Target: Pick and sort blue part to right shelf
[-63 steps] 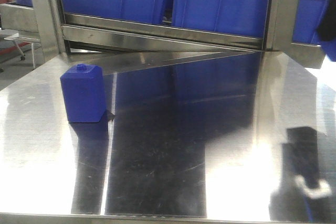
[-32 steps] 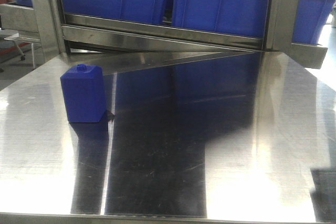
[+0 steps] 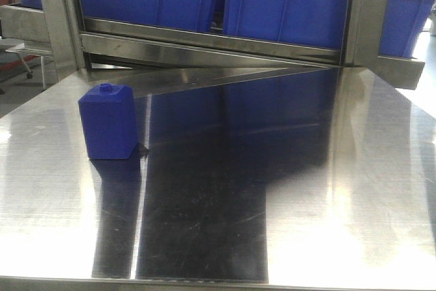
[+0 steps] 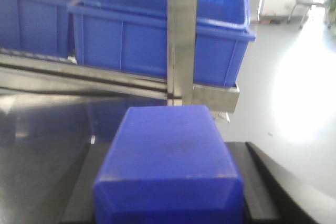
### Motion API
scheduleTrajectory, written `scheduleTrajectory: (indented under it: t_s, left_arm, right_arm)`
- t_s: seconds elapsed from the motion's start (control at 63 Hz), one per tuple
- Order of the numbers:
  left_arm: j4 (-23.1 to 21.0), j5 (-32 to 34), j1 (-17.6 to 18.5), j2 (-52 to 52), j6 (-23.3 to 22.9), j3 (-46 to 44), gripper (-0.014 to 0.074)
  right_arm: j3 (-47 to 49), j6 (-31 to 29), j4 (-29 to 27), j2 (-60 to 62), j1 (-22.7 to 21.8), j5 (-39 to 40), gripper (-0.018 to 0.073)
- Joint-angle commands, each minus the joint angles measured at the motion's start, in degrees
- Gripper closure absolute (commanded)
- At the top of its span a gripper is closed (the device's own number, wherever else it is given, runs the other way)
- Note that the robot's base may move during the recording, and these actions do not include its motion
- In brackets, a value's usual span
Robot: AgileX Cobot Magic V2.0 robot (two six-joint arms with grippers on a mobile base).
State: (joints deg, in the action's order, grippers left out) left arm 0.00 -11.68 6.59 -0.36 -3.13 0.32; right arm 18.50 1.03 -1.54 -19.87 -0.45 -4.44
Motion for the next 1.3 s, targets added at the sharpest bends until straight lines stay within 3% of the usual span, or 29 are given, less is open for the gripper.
scheduleTrajectory:
  t_s: [0.0,0.921,1.016,1.286]
  left_arm:
    - [0.00,4.78,0.14,-1.37,0.01,1.41,0.0472]
    - [0.00,4.78,0.14,-1.37,0.01,1.41,0.0472]
    - [2.23,4.78,0.14,-1.37,0.01,1.41,0.0472]
    - [2.31,4.78,0.14,-1.37,0.01,1.41,0.0472]
  right_arm:
    - [1.30,-0.43,-0.13,2.49,-0.48,4.75,0.0125]
    - [1.30,-0.43,-0.13,3.77,-0.48,4.75,0.0125]
    - [1.30,-0.43,-0.13,3.77,-0.48,4.75,0.0125]
    - [1.30,-0.43,-0.13,3.77,-0.48,4.75,0.0125]
